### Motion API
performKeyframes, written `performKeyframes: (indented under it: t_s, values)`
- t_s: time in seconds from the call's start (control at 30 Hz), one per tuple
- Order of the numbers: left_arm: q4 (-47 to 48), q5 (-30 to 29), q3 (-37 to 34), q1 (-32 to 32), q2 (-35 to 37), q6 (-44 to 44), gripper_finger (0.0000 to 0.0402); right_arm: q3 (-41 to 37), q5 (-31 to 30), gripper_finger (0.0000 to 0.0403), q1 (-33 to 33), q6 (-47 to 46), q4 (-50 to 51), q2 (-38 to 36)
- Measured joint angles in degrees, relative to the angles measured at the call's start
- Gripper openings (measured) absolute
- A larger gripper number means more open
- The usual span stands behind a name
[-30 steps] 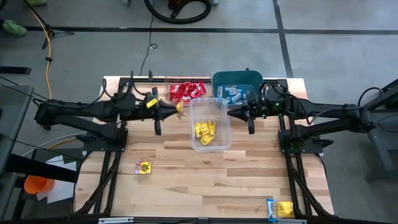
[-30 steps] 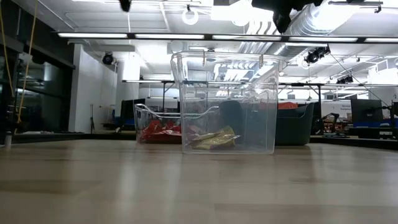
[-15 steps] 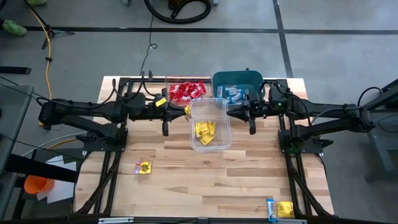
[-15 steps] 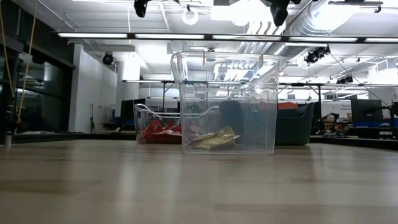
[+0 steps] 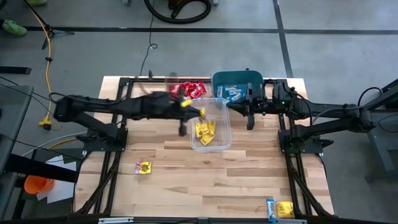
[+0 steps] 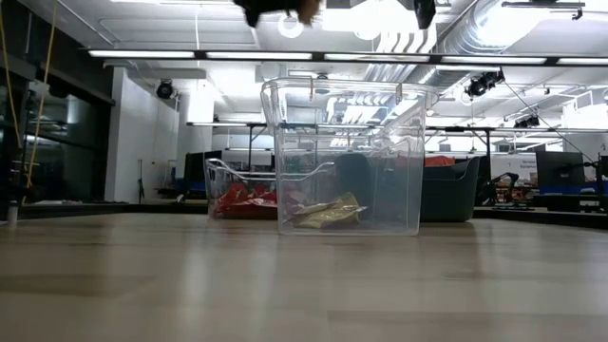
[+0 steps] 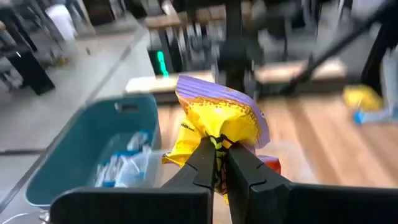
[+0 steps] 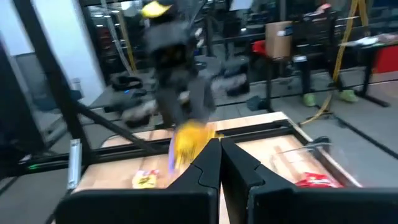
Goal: Sort candy
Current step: Put the yellow candy into the transparent container, then put the white chocolate into the blue bin
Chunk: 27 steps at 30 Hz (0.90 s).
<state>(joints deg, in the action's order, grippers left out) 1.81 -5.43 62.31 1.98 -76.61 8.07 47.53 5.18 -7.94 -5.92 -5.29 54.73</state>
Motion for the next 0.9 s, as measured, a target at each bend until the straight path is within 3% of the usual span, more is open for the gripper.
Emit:
performKeyframes:
  t_s: [0.23, 0.43, 0.7, 0.9]
  values:
    - [5.6, 0.0, 8.2, 0.0, -13.4, 2.3, 0.0007, 0.0, -0.9, 0.0000, 0.0, 0.4, -0.1, 0.0]
    - [8.0, 0.1, 8.5, 0.0, -19.4, 2.5, 0.0056, 0.0, -0.9, 0.0000, 0.0, 0.4, -0.1, 0.0]
    - [10.5, -0.2, 8.5, -0.3, -20.3, -0.1, 0.0138, 0.0, -0.9, 0.0000, 0.0, 0.4, -0.1, -0.1]
    - [14.4, -1.2, 8.8, 0.1, -15.1, -2.6, 0.0180, 0.0, -0.9, 0.0000, 0.0, -0.4, -0.2, -0.1]
